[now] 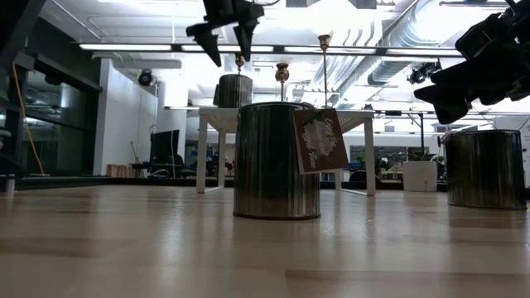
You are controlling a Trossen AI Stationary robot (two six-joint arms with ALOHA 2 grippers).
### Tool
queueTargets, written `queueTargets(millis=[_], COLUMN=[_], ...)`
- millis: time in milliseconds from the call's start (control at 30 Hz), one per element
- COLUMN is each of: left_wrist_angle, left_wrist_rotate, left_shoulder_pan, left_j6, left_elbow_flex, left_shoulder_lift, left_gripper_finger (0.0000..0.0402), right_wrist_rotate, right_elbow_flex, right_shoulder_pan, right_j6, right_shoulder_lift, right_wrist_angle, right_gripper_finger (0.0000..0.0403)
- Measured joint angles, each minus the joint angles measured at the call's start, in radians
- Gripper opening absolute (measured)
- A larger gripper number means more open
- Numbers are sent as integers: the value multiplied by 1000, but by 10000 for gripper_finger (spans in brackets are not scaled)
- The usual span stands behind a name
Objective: Pick & Place candle stick holders
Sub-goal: Put the left scented candle on the shelf
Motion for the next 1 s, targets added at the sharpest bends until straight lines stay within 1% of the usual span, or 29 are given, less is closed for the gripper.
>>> queueTargets(millis=[167,433,533,633,733,800,1000], left_wrist_angle=[-2,-27,-63,-120,-180,-192,-186], left_wrist_rotate=[-46,-155,-187,-211,-222,-223,-180], left_shoulder_pan=[-56,-178,-220,-259,-298,-328,-427], left_j6=[92,91,90,56,14,-9,-37], left_elbow_flex=[0,0,0,0,0,0,-92], left_shoulder_lift=[-40,-147,-185,-216,-239,-247,-277], left_gripper_finger=[400,400,400,400,400,400,400], right_wrist_rotate=[0,0,0,0,0,0,0], right_elbow_flex=[0,0,0,0,0,0,0], right_shoulder_pan=[0,0,0,0,0,0,0], right_j6=[0,0,0,0,0,0,0], right_shoulder_lift=[0,0,0,0,0,0,0], right_wrist_angle=[0,0,0,0,0,0,0], right_gripper_finger=[179,179,179,179,179,179,179])
